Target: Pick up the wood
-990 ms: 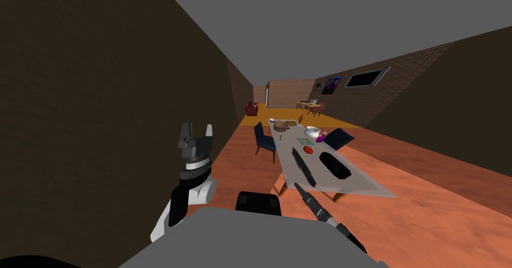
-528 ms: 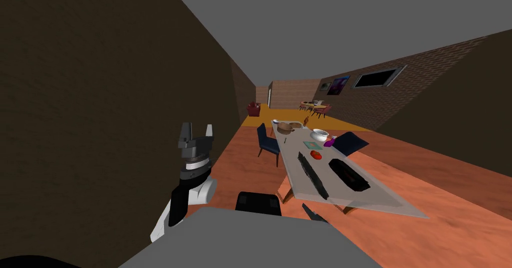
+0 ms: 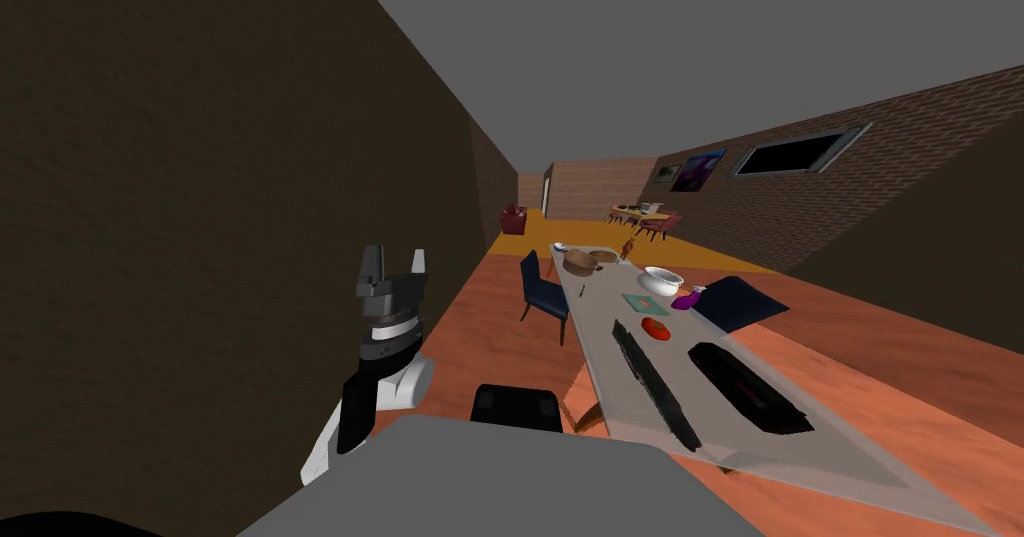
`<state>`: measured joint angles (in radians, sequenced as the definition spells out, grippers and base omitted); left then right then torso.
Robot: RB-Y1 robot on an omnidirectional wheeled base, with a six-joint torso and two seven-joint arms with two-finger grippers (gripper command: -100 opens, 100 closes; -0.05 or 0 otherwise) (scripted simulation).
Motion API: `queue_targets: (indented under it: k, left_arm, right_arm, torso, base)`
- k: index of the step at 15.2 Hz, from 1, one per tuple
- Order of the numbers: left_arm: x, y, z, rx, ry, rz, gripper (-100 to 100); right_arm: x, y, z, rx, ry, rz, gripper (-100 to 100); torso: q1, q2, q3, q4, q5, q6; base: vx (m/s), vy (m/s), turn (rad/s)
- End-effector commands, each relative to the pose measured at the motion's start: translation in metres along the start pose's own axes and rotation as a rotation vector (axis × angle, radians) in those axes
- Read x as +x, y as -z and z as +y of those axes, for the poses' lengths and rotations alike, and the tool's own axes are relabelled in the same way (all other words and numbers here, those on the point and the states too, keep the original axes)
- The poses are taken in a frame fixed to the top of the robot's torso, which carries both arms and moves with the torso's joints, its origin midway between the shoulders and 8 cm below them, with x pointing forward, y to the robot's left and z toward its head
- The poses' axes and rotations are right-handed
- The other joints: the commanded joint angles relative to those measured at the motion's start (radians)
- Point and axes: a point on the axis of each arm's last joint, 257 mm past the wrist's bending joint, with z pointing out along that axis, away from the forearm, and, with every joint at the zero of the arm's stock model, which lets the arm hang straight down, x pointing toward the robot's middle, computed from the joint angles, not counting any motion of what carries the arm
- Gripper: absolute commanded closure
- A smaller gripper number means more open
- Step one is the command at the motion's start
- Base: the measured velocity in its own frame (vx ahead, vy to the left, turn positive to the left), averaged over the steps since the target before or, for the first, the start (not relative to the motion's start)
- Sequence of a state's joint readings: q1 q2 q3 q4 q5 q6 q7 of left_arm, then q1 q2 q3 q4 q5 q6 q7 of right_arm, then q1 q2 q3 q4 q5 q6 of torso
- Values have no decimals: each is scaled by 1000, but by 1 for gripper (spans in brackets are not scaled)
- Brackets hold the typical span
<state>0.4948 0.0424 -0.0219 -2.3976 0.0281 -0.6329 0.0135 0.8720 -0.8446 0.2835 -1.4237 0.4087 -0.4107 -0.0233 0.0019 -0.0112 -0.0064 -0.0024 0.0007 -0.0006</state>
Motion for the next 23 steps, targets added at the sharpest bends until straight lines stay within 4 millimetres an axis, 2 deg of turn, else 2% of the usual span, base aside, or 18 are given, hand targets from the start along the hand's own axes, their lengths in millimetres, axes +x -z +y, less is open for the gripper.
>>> queue_targets:
  k: [1, 2, 4, 5, 7, 9, 10, 11, 12, 13, 14, 16, 17, 19, 20, 23]
  left_arm:
    - [0, 0, 0, 0, 0, 0, 0]
    - [0, 0, 0, 0, 0, 0, 0]
    - [0, 0, 0, 0, 0, 0, 0]
    - [0, 0, 0, 0, 0, 0, 0]
    - [0, 0, 0, 0, 0, 0, 0]
    - [0, 0, 0, 0, 0, 0, 0]
    - [0, 0, 0, 0, 0, 0, 0]
    - [0, 0, 0, 0, 0, 0, 0]
    - [0, 0, 0, 0, 0, 0, 0]
    - [0, 0, 0, 0, 0, 0, 0]
    - [0, 0, 0, 0, 0, 0, 0]
    - [0, 0, 0, 0, 0, 0, 0]
    - [0, 0, 0, 0, 0, 0, 0]
    - [0, 0, 0, 0, 0, 0, 0]
    - [0, 0, 0, 0, 0, 0, 0]
    - [0, 0, 0, 0, 0, 0, 0]
  right_arm:
    - [13, 12, -26, 57, 13, 45, -100]
    - [28, 26, -49, 108, 31, 92, -100]
    - [29, 28, -53, 116, 30, 95, -100]
    - [42, 43, -73, 160, 49, 139, -100]
    - [44, 45, -78, 172, 48, 143, -100]
    - [66, 79, -118, 266, 83, 228, -100]
    - [67, 81, -122, 274, 82, 231, -100]
    - [76, 99, -141, 320, 99, 270, -100]
    - [76, 99, -141, 320, 99, 270, -100]
    - [84, 116, -158, 361, 115, 306, -100]
    - [84, 116, -158, 361, 115, 306, -100]
    - [95, 147, -186, 431, 143, 367, -100]
    - [95, 147, -186, 431, 143, 367, -100]
    - [102, 170, -205, 481, 166, 413, -100]
    - [102, 170, -205, 481, 166, 413, -100]
    - [109, 189, -221, 522, 189, 456, -100]
  torso:
    - [0, 0, 0, 0, 0, 0]
    - [0, 0, 0, 0, 0, 0]
    - [-1, -2, -1, 0, 0, 0]
    - [-1, 0, 0, 0, 0, 0]
    - [-1, 1, 0, 0, 0, 0]
    - [-1, 3, 2, 1, 0, 0]
    - [-2, 0, 0, 0, 0, 0]
    - [-3, -3, -1, 0, -1, 0]
    - [-4, -4, -2, -1, -1, -1]
    - [-3, -4, -2, -1, -1, 0]
    - [-2, -5, -3, -1, -1, 0]
    - [-1, -4, -3, -1, 0, 0]
    - [-2, -7, -4, -1, 0, -1]
    - [-2, -7, -4, -2, 0, 0]
    - [-2, -8, -4, -2, 0, -1]
    - [-5, -7, -4, -2, -1, -1]
  base:
    - [168, 15, 84]
    - [189, 13, 112]
    - [171, 6, 71]
    - [151, 9, 71]
    - [116, -2, 71]
    - [168, -13, 142]
    - [234, -39, 132]
    - [227, -42, 120]
    - [215, -22, 88]
    - [232, -3, 107]
    - [214, -3, 93]
    - [242, -24, 146]
    - [265, -26, 137]
    - [252, -28, 120]
    - [240, -77, 106]
    - [250, -80, 137]
